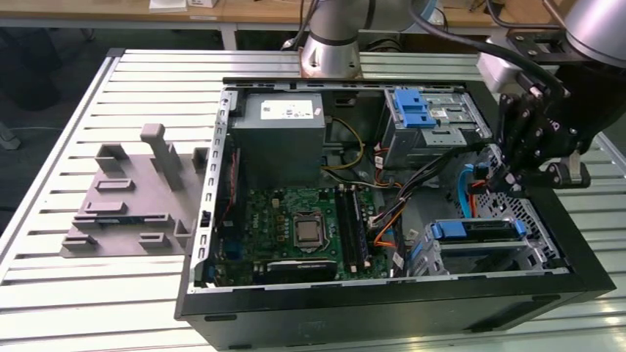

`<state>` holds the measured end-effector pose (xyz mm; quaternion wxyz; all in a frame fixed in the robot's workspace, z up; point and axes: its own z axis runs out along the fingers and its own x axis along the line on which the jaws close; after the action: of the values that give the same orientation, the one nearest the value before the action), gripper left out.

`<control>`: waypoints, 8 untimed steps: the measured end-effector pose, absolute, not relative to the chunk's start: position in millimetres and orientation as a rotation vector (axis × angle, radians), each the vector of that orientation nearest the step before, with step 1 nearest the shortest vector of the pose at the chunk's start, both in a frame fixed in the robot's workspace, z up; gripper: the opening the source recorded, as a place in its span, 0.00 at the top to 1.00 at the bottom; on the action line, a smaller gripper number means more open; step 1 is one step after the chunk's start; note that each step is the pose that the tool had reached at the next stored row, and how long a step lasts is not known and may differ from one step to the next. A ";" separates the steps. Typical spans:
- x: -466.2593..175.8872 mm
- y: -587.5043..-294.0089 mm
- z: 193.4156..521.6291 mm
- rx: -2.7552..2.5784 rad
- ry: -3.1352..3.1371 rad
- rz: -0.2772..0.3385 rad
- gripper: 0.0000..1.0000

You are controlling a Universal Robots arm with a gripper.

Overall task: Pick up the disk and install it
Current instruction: 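Insert the first disk wire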

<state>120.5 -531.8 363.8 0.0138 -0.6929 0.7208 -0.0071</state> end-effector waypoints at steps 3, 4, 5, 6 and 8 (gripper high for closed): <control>121.0 -528.9 364.2 -2.158 2.245 -0.022 0.89; 121.2 -528.4 364.1 -2.158 2.245 -0.022 0.89; 121.4 -528.5 364.2 -2.158 2.245 -0.022 0.89; 121.4 -528.4 364.1 -2.158 2.245 -0.022 0.89; 121.4 -528.4 364.2 -2.158 2.245 -0.022 0.89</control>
<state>121.4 -528.4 364.2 0.0138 -0.6929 0.7208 -0.0071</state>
